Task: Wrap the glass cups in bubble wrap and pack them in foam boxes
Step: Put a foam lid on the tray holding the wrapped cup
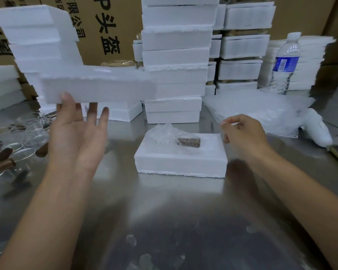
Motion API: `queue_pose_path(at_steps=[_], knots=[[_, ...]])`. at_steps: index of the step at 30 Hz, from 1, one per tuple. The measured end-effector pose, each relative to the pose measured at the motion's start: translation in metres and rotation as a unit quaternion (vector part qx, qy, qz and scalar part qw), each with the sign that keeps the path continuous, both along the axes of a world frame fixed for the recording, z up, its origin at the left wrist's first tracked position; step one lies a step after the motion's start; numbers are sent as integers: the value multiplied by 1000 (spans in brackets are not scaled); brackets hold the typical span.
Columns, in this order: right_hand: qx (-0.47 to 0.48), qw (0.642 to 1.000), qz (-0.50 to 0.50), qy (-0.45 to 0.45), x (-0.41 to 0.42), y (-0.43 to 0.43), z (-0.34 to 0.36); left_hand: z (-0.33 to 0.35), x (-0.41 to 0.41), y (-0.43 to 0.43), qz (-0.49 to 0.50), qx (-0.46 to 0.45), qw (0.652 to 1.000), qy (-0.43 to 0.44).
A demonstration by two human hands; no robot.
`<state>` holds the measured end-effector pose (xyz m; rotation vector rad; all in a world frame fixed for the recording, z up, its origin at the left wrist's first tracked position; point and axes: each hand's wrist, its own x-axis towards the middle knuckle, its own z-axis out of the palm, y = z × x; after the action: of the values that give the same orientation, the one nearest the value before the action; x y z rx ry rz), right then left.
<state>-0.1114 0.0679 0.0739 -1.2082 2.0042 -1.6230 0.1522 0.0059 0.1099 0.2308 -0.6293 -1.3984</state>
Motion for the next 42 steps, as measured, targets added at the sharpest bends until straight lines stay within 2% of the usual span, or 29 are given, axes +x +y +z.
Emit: queue_pose_path(at_steps=[1, 3, 5, 7, 10, 14, 18, 22, 26, 29, 33, 37, 42], knots=[[-41, 999, 7, 2, 1, 1, 1, -2, 1, 0, -46, 13, 998, 43], [-125, 989, 58, -46, 6, 3, 5, -7, -5, 3, -86, 25, 994, 68], [-174, 969, 125, -125, 12, 6, 11, -12, -16, 8, -117, 25, 992, 44], [-183, 946, 190, -190, 16, 8, 16, -16, -25, 11, -166, 3, 986, -2], [-179, 933, 229, -213, 20, 9, 17, -22, -33, 12, -207, -23, 976, -60], [-195, 924, 210, -254, 19, 11, 18, -26, -36, 8, -117, -42, 970, -208], [-179, 922, 203, -275, 13, 12, 21, -27, -34, 9, -53, -93, 927, -358], [-172, 926, 185, -280, 12, 10, 19, -30, -30, 9, 20, -127, 876, -466], [-158, 931, 188, -269, 10, 8, 16, -32, -28, 12, 61, -143, 859, -488], [-148, 931, 187, -278, 6, 10, 15, -31, -28, 15, 77, -149, 828, -535], [-125, 931, 191, -286, 7, 10, 11, -30, -30, 20, 65, -149, 833, -528], [-113, 945, 171, -254, 10, 7, 6, -31, -30, 20, 96, -157, 830, -527], [-109, 960, 159, -206, 10, 2, -2, -32, -26, 16, 103, -186, 803, -557]])
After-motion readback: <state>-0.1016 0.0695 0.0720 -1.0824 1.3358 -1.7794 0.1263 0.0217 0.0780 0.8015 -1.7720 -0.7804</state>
